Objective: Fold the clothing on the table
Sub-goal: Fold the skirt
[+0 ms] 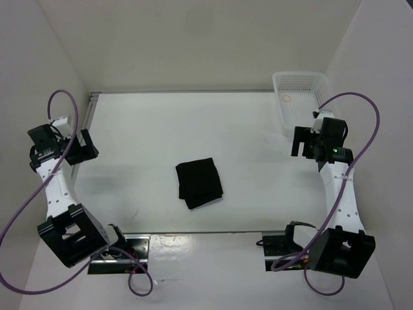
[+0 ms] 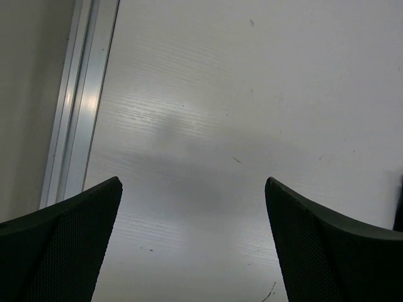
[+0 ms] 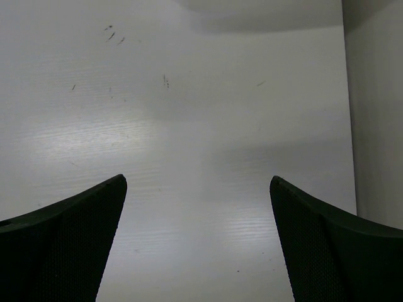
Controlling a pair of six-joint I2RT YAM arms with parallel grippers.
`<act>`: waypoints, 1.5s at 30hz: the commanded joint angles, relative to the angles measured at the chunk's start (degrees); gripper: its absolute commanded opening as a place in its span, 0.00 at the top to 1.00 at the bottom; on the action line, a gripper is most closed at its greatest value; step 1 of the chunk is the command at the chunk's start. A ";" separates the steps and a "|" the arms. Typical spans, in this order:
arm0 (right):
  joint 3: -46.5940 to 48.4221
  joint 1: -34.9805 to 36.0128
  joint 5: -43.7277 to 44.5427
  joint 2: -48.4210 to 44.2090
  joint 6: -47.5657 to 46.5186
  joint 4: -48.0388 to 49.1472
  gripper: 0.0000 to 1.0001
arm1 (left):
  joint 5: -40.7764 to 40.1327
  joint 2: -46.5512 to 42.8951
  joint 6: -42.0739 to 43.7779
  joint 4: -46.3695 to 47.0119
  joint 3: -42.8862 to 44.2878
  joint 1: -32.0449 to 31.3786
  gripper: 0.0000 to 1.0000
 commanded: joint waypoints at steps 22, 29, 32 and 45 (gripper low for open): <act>-1.31 -2.15 1.74 -1.48 1.10 4.19 0.02 | 8.87 -0.67 1.00 1.91 -0.53 3.24 0.00; -1.31 -2.15 1.20 -2.53 0.57 4.19 0.02 | 9.40 -0.67 1.00 1.91 -0.53 3.24 0.00; -1.31 -2.15 1.20 -2.54 0.57 4.19 0.02 | 9.40 -0.67 1.00 1.91 -0.53 3.24 0.00; -1.31 -2.15 0.68 -2.54 0.57 4.19 0.02 | 9.92 -0.67 1.53 1.38 -0.53 3.24 0.00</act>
